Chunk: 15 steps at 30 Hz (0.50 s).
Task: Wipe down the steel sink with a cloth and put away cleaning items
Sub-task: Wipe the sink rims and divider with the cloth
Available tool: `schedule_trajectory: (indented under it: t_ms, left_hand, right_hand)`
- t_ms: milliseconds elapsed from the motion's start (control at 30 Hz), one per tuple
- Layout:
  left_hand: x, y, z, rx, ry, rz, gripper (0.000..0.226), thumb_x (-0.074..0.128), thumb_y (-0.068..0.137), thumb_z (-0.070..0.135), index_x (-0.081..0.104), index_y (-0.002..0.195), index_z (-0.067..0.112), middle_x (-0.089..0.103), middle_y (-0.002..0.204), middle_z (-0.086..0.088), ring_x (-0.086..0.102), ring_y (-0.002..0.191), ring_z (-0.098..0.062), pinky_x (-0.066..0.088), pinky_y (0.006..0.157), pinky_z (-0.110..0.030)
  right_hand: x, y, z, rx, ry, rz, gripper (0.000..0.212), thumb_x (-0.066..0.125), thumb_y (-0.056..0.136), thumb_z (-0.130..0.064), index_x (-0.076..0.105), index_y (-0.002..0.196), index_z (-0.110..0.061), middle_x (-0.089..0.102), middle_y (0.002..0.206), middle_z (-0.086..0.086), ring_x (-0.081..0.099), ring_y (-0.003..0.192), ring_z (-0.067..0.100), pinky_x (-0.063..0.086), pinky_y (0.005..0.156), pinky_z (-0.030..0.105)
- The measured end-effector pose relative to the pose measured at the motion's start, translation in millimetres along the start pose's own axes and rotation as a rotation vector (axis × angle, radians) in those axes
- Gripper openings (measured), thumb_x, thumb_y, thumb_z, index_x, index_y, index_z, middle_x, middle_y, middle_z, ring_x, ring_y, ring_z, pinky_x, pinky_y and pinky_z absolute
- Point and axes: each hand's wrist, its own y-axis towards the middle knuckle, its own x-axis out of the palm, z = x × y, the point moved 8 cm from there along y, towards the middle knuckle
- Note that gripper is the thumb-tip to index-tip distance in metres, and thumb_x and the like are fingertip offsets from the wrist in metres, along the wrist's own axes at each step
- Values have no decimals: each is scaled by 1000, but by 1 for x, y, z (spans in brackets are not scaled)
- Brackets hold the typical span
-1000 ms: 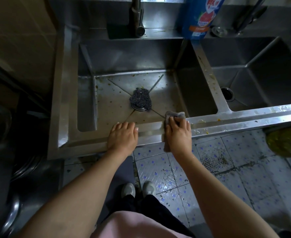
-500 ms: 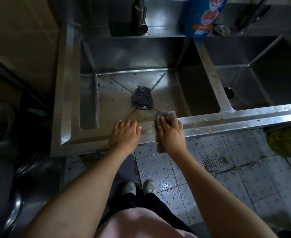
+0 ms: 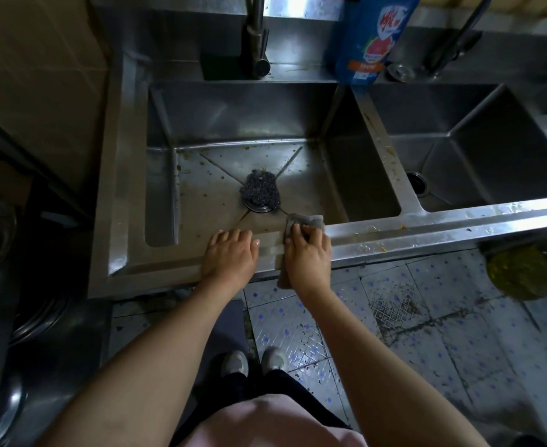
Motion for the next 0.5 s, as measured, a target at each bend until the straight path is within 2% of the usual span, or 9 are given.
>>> schedule_trajectory:
  t_ms: [233, 400, 500]
  left_hand:
    - [1, 0, 0, 30, -3, -42, 42, 20, 98, 38, 50, 119, 16, 56, 126, -6, 47, 119, -24, 23, 109, -37]
    - [5, 5, -3, -30, -13, -140, 45, 18, 98, 40, 48, 122, 18, 53, 130, -6, 44, 123, -24, 10, 114, -45]
    - [5, 5, -2, -68, 12, -125, 46, 16, 98, 42, 51, 119, 20, 56, 127, -4, 46, 122, -22, 6, 114, -47]
  right_hand:
    - [-6, -1, -1, -123, -67, -31, 45, 31, 101, -36, 41, 140, -16, 39, 141, 11, 32, 129, 29, 22, 111, 37]
    - [-15, 0, 13, -145, -111, -70, 47, 27, 101, -38, 34, 143, -17, 32, 146, 11, 25, 136, 28, 18, 115, 38]
    - [-20, 2, 17, -185, -113, -74, 47, 25, 101, -38, 34, 143, -17, 35, 144, 10, 25, 135, 28, 18, 114, 38]
